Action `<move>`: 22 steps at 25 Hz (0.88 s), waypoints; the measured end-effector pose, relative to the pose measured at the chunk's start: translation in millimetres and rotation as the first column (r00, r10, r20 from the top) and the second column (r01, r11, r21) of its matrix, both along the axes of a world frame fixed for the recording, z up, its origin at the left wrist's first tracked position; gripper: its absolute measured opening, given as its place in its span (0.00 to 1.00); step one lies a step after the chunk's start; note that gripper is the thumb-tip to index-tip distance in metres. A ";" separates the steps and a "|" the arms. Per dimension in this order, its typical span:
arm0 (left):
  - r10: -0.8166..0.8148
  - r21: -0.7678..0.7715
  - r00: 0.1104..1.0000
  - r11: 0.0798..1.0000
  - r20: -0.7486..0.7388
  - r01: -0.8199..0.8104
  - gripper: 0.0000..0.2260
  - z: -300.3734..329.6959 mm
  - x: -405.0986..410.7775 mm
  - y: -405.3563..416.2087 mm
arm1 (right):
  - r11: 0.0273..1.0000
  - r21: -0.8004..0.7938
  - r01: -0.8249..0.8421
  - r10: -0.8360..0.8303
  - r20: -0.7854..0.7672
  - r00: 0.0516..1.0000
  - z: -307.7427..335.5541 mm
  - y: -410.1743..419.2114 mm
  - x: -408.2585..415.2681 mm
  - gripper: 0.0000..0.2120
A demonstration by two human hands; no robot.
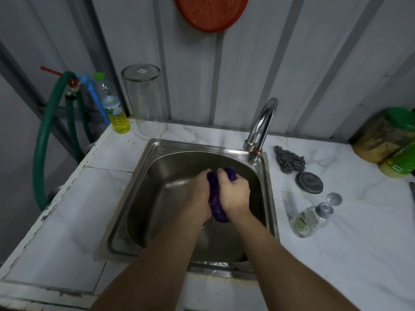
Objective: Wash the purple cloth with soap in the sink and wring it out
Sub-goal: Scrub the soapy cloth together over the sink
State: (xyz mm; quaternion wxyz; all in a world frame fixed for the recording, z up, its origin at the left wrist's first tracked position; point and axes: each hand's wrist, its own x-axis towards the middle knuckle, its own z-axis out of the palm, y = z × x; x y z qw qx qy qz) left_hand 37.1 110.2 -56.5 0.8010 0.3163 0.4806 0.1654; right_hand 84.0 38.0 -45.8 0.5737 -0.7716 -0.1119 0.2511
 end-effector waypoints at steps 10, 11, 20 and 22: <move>-0.110 -0.030 0.993 0.993 0.046 0.111 0.11 -1.6 6.4 -5.9 | 0.991 -0.124 0.042 -0.040 0.016 0.999 -10.4 6.6 23.5 0.17; -0.078 -0.047 0.997 0.996 0.030 0.079 0.15 -2.5 5.4 -4.8 | 0.993 -0.110 0.030 -0.037 -0.068 0.997 -13.6 4.8 28.1 0.16; 0.056 0.019 0.982 0.998 0.183 -0.061 0.28 0.1 -7.4 19.8 | 0.987 0.136 -0.089 0.156 -0.649 0.745 -9.2 -18.3 12.9 0.12; 0.055 0.101 0.984 0.992 0.170 -0.073 0.23 -4.1 -5.9 17.7 | 0.976 0.204 0.078 0.043 -0.533 0.845 -1.8 -15.3 13.6 0.09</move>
